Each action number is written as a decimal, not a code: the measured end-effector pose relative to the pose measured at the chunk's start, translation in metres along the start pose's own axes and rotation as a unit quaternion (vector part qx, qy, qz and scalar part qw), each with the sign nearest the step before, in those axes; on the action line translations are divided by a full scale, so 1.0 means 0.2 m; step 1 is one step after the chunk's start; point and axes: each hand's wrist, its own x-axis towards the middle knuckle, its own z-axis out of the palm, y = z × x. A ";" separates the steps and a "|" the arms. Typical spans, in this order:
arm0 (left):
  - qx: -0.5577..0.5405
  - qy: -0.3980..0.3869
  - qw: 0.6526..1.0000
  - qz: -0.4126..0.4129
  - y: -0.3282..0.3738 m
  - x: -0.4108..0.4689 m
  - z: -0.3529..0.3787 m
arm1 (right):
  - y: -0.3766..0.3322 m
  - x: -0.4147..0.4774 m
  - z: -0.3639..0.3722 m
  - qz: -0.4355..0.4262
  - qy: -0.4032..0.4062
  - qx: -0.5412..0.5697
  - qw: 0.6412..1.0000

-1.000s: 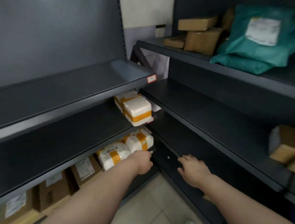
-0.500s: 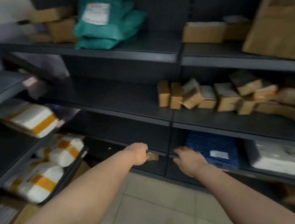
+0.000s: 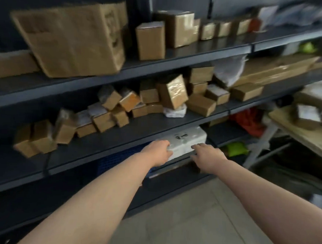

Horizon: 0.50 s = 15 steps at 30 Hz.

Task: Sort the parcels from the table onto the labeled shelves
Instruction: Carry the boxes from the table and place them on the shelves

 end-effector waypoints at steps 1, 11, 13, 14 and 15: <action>0.009 -0.007 1.000 0.016 0.12 0.06 0.01 | 0.12 -0.02 -0.02 0.021 0.007 0.010 1.000; 0.052 -0.082 0.981 0.165 1.08 0.57 0.15 | 1.04 -0.24 -0.09 0.239 0.060 0.052 0.968; 0.074 -0.087 0.974 0.195 1.23 0.69 0.17 | 1.19 -0.25 -0.10 0.268 0.067 0.059 0.959; 0.082 -0.087 0.970 0.209 1.31 0.75 0.17 | 1.26 -0.25 -0.12 0.283 0.072 0.062 0.954; 0.084 -0.088 0.967 0.222 1.38 0.82 0.17 | 1.34 -0.25 -0.14 0.299 0.077 0.064 0.949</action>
